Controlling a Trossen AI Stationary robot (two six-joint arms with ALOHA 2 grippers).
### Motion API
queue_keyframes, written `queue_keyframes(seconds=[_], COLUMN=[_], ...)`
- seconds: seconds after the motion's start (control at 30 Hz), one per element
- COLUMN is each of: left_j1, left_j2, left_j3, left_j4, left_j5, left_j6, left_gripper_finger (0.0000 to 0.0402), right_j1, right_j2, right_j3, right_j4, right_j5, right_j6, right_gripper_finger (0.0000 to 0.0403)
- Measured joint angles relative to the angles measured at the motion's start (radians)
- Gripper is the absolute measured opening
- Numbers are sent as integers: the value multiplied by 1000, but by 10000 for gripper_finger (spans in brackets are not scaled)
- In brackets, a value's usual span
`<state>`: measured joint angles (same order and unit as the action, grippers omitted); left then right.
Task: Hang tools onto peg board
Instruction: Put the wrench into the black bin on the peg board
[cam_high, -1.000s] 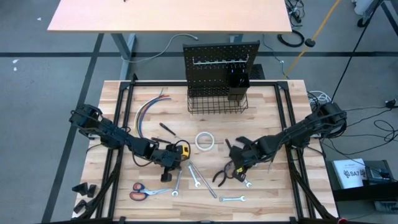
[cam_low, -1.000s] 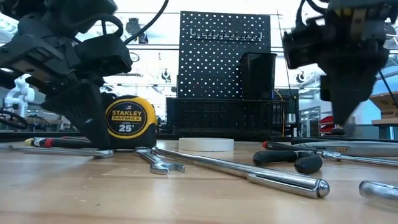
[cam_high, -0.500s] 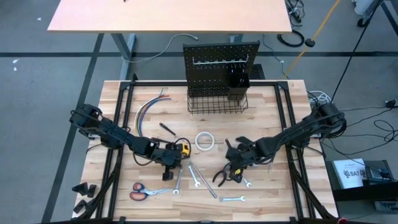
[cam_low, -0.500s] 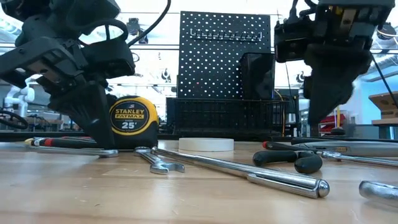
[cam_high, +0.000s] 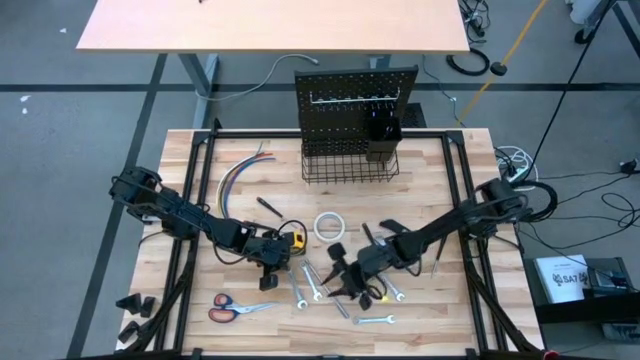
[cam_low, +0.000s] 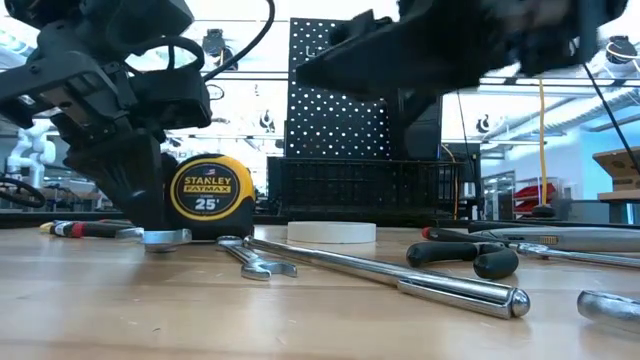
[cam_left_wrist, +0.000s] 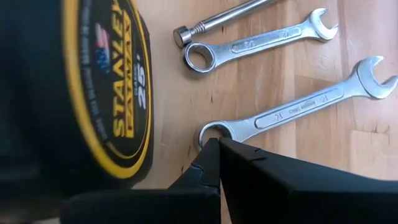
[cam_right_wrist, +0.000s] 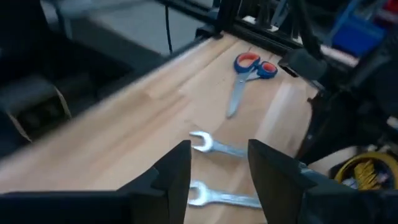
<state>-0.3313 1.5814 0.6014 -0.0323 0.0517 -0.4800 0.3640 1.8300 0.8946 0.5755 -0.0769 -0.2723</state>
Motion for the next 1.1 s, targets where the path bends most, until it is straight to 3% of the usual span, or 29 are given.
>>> queue_keyframes(seconds=[0.37,0.6,1.1], left_j1=[0,0,1], left_j2=[1,1,2], left_j3=[-2,-2,-5], left_j4=[0,2,12], left_j5=[5,-1,-27], left_j6=[-11,-12,-75], left_gripper_finger=[1,1,1], right_j1=[-3,28,24], right_j2=[240,298,347], right_j3=[364,454,474], right_j4=[-419,-433,-367], right_j5=[7,6,-22], right_j6=[-414,-559,-566], right_gripper_finger=[149,148,148])
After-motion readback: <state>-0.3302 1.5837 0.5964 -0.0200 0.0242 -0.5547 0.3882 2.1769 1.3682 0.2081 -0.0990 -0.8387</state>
